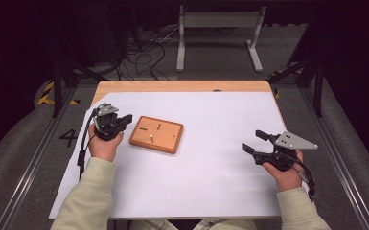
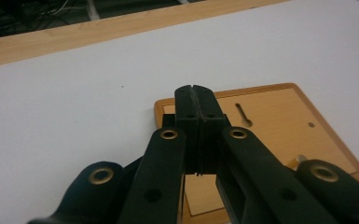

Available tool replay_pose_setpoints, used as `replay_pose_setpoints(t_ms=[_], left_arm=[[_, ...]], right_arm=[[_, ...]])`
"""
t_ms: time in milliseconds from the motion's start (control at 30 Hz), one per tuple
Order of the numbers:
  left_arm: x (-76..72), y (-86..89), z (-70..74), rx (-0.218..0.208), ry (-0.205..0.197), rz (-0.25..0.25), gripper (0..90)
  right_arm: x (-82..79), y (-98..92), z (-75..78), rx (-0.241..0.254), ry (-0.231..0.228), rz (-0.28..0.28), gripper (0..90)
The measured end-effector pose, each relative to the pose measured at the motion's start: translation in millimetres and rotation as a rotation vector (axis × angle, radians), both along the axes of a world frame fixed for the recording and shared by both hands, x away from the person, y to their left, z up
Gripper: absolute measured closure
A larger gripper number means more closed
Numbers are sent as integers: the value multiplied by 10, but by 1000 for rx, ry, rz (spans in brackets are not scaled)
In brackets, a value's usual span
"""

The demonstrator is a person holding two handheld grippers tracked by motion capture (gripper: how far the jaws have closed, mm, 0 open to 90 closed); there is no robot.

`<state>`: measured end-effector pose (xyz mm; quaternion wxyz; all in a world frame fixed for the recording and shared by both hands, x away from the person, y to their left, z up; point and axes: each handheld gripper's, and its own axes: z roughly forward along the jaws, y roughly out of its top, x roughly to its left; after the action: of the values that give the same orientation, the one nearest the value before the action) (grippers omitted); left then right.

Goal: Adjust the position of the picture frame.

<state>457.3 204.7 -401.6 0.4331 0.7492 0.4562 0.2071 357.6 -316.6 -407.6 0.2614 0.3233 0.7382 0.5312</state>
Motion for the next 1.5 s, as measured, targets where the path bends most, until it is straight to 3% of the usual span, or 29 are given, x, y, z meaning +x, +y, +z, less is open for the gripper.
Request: replay_pose_setpoints(t_ms=[100,267,367,433,767,833,867,1033,1133,1233,1333,1500], left_arm=[[61,3,-62,13,8,18,898],[227,25,-243,31,69,35,898],[278,11,-292,37,89,30,898],[364,-28,-376,47,122,18,898],[542,11,-589,26,211,26,897],[559,4,-608,22,215,3,898],[556,-15,-599,37,218,11,898],[555,-8,-605,26,222,9,900],[544,-61,-613,-15,244,-42,900],[496,-234,-582,29,236,-111,900],[468,-316,-564,44,231,-123,900],[398,-476,-570,39,247,-167,900]], right_arm=[[-19,-6,0,-2,1,-4,278],[-62,-17,-9,-11,12,-5,272],[-89,-17,-10,-11,12,-3,270],[-136,-18,-9,-18,11,-5,270],[-190,-93,-28,-18,23,-25,267],[-197,-89,-33,-21,25,-24,267],[-198,-87,-33,-22,26,-21,267],[-198,-88,-33,-21,25,-19,266],[-191,-83,-36,-18,25,-19,266],[-187,-77,-35,-21,27,-21,266],[-183,-77,-36,-20,28,-20,266],[-175,-75,-37,-20,31,-16,265]])
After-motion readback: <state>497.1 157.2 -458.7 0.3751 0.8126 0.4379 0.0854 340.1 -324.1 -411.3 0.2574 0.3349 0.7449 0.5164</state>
